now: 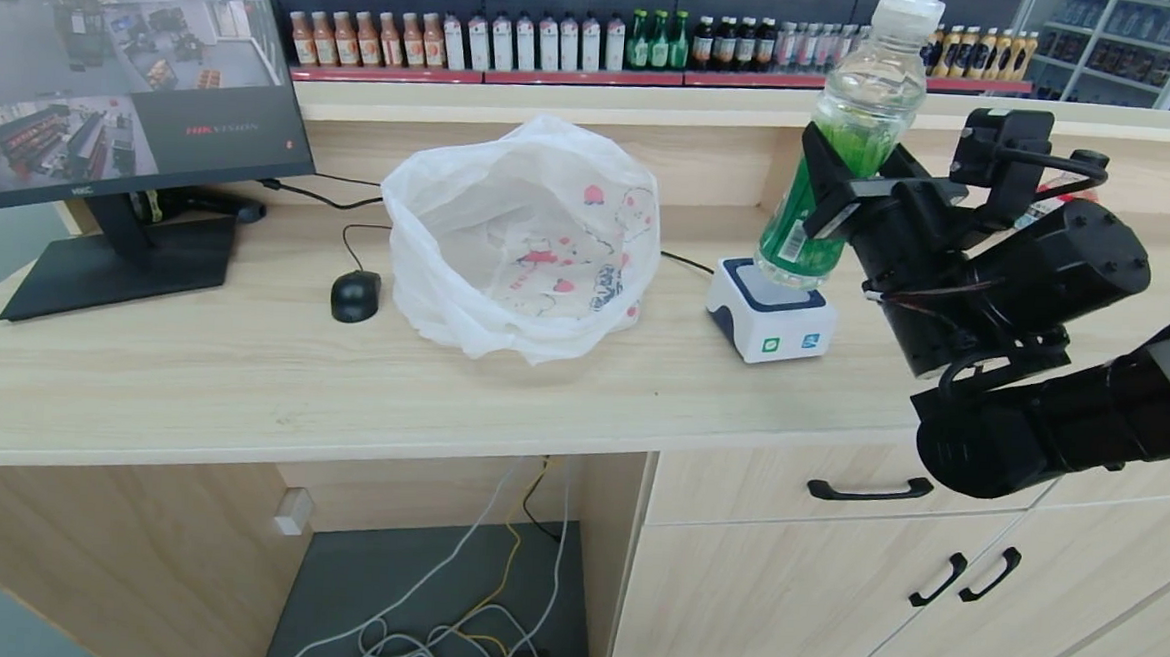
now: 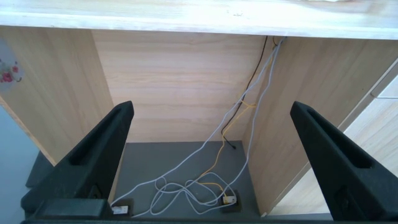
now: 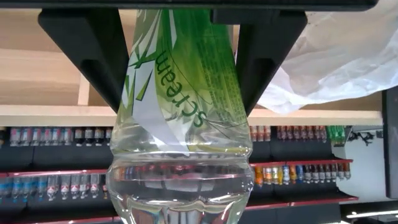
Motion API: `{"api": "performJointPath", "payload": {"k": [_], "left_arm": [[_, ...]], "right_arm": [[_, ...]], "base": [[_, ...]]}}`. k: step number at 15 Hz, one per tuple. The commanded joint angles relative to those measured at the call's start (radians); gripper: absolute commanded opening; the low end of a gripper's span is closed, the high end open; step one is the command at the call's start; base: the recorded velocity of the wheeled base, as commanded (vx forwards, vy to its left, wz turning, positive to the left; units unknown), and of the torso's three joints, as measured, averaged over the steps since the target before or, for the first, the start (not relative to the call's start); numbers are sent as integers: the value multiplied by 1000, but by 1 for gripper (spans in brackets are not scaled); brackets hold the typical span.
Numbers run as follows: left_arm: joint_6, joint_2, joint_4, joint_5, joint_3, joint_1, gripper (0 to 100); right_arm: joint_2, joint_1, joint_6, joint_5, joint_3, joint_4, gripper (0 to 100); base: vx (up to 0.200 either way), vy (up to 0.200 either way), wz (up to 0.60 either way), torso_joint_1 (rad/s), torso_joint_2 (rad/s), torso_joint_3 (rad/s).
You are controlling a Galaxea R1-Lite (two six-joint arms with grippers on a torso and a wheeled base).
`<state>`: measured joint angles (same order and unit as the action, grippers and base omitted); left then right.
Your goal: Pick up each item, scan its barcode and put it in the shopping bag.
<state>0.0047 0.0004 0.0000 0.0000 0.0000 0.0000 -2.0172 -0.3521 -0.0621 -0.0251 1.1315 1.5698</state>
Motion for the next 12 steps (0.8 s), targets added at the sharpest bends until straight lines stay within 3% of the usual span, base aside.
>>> {"api": "performJointPath", "payload": {"k": [1, 3, 12], "left_arm": [[0, 0, 0, 0, 0, 0, 100], [0, 0, 0, 0, 0, 0, 100], [0, 0, 0, 0, 0, 0, 100]], "right_arm": [[3, -2, -1, 2, -2, 1, 0], [-3, -2, 1, 1, -1, 1, 0], [-8, -2, 1, 1, 1, 1, 0]], "base": [[0, 0, 0, 0, 0, 0], [0, 0, 0, 0, 0, 0], [0, 200, 0, 4, 3, 1]]}}
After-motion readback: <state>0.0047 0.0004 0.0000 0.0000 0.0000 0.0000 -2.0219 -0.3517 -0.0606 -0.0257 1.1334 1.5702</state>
